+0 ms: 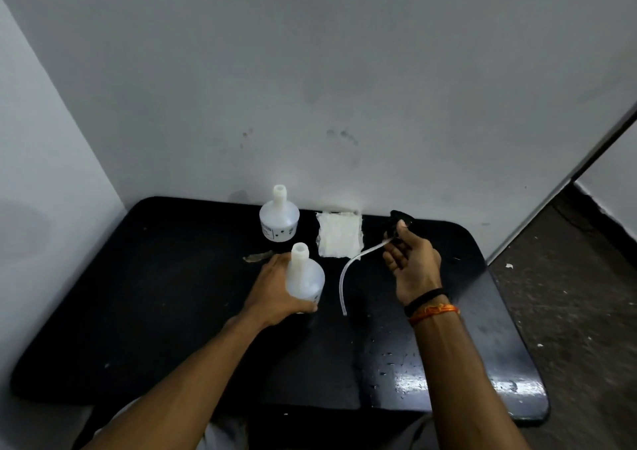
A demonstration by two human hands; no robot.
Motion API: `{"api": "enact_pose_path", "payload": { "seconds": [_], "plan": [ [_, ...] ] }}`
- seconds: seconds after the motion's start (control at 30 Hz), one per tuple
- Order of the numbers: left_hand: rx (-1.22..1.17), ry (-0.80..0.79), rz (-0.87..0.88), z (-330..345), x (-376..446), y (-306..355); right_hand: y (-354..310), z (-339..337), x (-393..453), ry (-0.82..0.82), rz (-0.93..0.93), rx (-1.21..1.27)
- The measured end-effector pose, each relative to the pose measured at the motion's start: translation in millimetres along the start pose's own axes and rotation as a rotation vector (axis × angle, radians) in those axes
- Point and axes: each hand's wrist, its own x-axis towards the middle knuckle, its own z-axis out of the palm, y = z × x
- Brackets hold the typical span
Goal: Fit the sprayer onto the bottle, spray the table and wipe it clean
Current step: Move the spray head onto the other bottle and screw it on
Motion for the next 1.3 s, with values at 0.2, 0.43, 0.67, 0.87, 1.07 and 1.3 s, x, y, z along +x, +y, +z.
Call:
{"api": "enact_pose_path", "payload": {
  "seconds": [0.2, 0.43, 0.67, 0.87, 1.07, 1.3],
  "plan": [
    [-0.023, 0.004, 0.015, 31.3, 19.7, 12.8, -10.6, -2.3, 9.3, 0.000, -0.014, -0.093],
    [0.114, -0.015, 0.126, 75.9, 49.1, 35.0, -21.0, -8.3, 16.7, 0.050, -0.061, -0.080],
    [0.265, -0.007, 0.216, 111.0, 98.6, 65.1, -34.8, -21.6, 23.9, 0.100, -0.083, -0.007],
    [0.353, 0.056, 0.179, 123.5, 127.7, 78.0, -39.5, -30.8, 24.2, 0.132, -0.088, 0.040],
    [0.333, 0.012, 0.210, 134.9, 144.7, 86.7, -41.7, -29.3, 21.0, 0.142, -0.080, 0.064],
    [0.217, -0.004, 0.278, 150.1, 157.0, 101.8, -44.2, -30.5, 22.6, 0.158, -0.090, 0.108]
  ]
}}
